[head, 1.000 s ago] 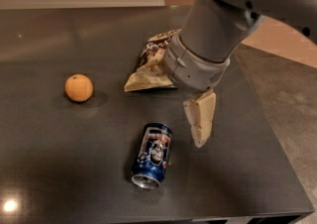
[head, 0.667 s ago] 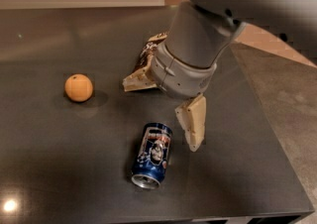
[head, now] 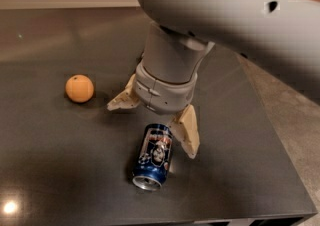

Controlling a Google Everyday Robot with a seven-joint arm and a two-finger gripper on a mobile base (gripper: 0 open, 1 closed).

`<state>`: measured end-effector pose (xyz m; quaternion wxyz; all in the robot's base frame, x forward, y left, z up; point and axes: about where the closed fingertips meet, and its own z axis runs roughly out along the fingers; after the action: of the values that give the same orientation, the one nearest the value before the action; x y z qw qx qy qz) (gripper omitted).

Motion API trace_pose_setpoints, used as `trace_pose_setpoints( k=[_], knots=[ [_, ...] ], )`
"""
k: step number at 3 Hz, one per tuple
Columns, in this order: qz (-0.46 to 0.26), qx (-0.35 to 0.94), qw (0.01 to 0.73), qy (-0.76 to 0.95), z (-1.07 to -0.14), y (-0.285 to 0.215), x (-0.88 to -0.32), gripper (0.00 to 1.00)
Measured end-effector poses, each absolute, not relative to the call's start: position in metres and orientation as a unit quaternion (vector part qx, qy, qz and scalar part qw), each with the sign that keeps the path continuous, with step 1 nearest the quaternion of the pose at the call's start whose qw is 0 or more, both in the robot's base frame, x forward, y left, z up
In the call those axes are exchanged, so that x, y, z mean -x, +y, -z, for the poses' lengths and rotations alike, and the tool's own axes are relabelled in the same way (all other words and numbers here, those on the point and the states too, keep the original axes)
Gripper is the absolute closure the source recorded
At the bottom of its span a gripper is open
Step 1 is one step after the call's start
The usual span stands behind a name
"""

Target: Pick pepsi can

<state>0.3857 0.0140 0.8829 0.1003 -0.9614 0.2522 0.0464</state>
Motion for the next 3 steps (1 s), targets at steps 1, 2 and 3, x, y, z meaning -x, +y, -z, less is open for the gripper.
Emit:
trace_pose_setpoints(
  k=[1,2,3],
  knots=[
    [-0.039,0.974,0.072,0.212,-0.868,0.014,-0.381,0.0],
    [-0.037,0.981,0.053,0.184,-0.858,0.012,-0.375,0.0],
    [-0.031,0.986,0.038,0.16,-0.849,0.011,-0.371,0.0]
  ],
)
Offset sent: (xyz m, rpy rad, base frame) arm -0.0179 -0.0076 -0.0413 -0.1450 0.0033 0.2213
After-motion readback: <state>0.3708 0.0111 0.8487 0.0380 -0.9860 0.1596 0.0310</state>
